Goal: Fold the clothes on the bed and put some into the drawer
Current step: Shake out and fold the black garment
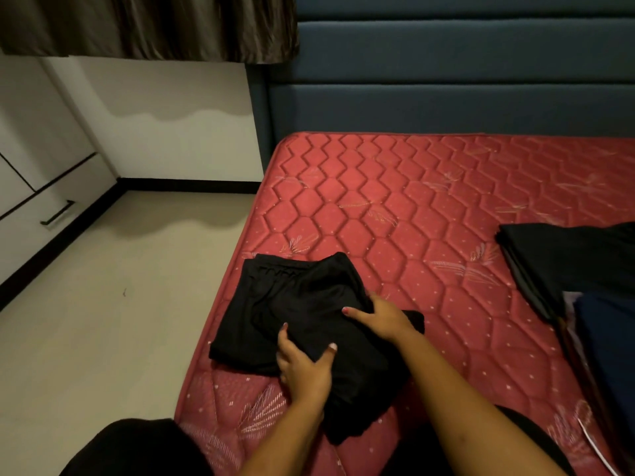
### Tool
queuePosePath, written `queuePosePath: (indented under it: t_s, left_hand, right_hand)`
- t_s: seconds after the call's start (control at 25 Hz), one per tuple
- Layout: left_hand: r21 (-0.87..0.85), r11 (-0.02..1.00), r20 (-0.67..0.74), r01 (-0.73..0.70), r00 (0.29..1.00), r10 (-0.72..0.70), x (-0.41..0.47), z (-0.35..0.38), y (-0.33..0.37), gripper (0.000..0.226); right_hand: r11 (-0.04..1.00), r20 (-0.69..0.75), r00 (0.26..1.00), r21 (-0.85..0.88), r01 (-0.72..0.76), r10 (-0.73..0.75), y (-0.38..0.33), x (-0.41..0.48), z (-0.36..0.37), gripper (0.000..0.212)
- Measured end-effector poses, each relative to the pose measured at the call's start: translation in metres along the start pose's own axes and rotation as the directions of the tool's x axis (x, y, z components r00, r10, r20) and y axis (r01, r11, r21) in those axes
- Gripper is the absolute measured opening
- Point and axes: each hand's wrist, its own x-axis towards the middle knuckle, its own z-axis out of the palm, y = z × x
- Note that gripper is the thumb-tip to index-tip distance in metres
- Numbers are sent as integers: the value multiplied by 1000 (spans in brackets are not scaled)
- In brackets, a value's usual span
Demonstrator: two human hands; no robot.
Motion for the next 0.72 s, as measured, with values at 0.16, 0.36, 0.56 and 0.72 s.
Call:
queuePosePath:
  t_s: [0.16,0.36,0.56,0.72]
  left_hand:
    - [-159,983,137,94,988,-72,3,-11,-1,91]
    - [-329,940,375,87,926,46,11,-42,11,70]
    - [-299,941,438,-158,853,283,28,-88,59,67]
    - [-303,913,456,-272,800,390,73,-137,105,74]
  right_hand:
    - [983,93,995,172,-64,48,-6,-5,14,62]
    - [877,164,985,464,-122,50,-21,-35,-1,41]
    - [813,-34,997,581,-39,72,-67,-58,-14,35]
    - [578,-161,987,804,139,-13,-118,-57,-7,29]
